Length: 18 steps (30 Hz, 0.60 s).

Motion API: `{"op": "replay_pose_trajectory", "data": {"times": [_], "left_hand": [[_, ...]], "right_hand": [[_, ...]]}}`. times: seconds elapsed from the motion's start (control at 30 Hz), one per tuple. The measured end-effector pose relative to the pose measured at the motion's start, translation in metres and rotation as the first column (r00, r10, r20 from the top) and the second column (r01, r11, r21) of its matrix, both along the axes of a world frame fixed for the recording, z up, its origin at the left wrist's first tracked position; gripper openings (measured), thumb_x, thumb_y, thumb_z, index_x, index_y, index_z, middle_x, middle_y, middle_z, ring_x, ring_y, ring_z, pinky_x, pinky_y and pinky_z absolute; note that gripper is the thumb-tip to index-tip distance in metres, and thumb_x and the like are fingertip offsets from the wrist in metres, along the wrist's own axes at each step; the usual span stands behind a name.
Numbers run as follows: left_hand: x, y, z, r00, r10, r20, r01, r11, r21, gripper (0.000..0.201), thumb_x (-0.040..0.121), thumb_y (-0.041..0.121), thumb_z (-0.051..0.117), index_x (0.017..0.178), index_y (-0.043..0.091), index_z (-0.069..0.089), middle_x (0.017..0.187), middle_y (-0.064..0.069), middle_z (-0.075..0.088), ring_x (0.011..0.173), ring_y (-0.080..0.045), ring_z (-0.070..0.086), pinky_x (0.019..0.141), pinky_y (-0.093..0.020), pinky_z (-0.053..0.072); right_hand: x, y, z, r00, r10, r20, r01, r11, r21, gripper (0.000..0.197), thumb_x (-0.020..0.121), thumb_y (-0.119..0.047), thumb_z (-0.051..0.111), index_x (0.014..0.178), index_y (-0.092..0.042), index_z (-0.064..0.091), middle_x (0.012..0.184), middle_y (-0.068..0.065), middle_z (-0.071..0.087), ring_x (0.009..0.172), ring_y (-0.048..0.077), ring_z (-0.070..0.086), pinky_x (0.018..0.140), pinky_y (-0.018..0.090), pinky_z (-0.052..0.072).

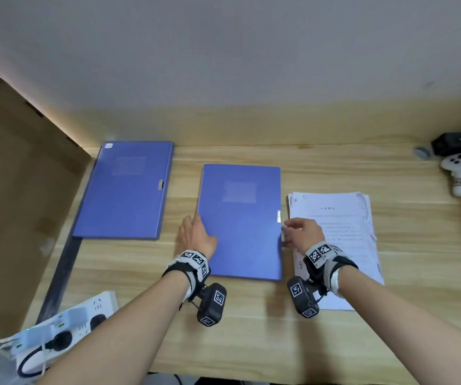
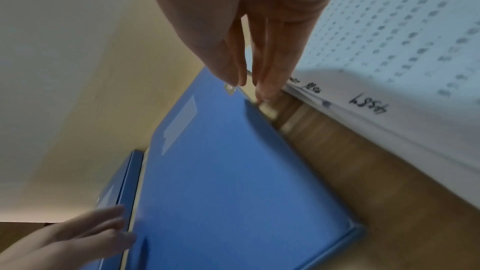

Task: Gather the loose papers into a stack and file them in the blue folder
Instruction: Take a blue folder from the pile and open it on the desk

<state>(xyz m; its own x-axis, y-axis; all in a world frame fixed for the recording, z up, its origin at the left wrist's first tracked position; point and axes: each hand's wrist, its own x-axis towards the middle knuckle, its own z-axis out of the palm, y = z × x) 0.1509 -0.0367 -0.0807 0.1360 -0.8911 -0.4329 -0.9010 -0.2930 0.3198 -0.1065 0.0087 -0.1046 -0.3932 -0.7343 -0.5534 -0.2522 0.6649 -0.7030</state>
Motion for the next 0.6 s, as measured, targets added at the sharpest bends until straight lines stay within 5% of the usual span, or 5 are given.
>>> {"op": "replay_pose_trajectory", "data": {"times": [0.13,0.27,0.37,0.5,0.6], "left_hand": [[-0.048,-0.001,0.022,0.947,-0.320,0.026,0.320,0.947,0.023,0.051,0.090,0.019,0.052,0.141,0.016,0.049,0.144,-0.006,0.048,0.134,-0.030,0.045,0.101,-0.042,0.045],[-0.101,0.010,0.029,0.829,-0.550,0.099,0.543,0.835,0.088,0.014,0.090,0.022,0.048,0.098,0.013,0.056,0.110,-0.010,0.065,0.106,-0.036,0.060,0.074,-0.035,0.043],[-0.125,0.022,0.012,0.768,-0.602,0.220,0.590,0.798,0.125,0.037,0.096,0.041,0.043,0.111,0.012,0.060,0.114,-0.012,0.065,0.109,-0.033,0.060,0.077,-0.035,0.041],[-0.137,0.032,-0.006,0.781,-0.546,0.304,0.531,0.836,0.138,0.056,0.092,0.061,0.044,0.113,0.011,0.058,0.115,-0.012,0.062,0.109,-0.031,0.059,0.076,-0.035,0.042],[-0.145,0.032,-0.006,0.789,-0.526,0.319,0.506,0.849,0.149,0.057,0.090,0.063,0.048,0.109,0.010,0.059,0.112,-0.010,0.062,0.103,-0.029,0.060,0.071,-0.033,0.037]], "right_hand": [[-0.022,0.004,0.017,0.999,-0.013,0.029,0.015,0.996,-0.089,0.020,0.085,-0.007,0.057,0.092,-0.016,0.074,0.096,0.004,0.073,0.078,0.029,0.073,0.080,0.046,0.060],[-0.053,0.016,0.016,0.999,-0.039,0.033,0.043,0.990,-0.136,0.019,0.090,-0.004,0.056,0.094,-0.014,0.072,0.099,0.005,0.072,0.072,0.025,0.072,0.077,0.045,0.061],[-0.074,0.027,0.010,0.999,-0.050,0.022,0.052,0.986,-0.158,0.016,0.090,-0.005,0.060,0.091,-0.015,0.072,0.094,0.002,0.073,0.070,0.024,0.071,0.075,0.042,0.060],[-0.091,0.035,0.003,1.000,-0.020,-0.008,0.019,0.988,-0.154,0.019,0.091,-0.006,0.057,0.089,-0.018,0.072,0.092,0.001,0.074,0.066,0.020,0.070,0.068,0.034,0.057],[-0.095,0.032,-0.002,1.000,-0.006,0.012,0.007,0.990,-0.143,0.019,0.091,-0.006,0.057,0.091,-0.017,0.072,0.091,0.000,0.075,0.069,0.021,0.071,0.074,0.037,0.059]]}}
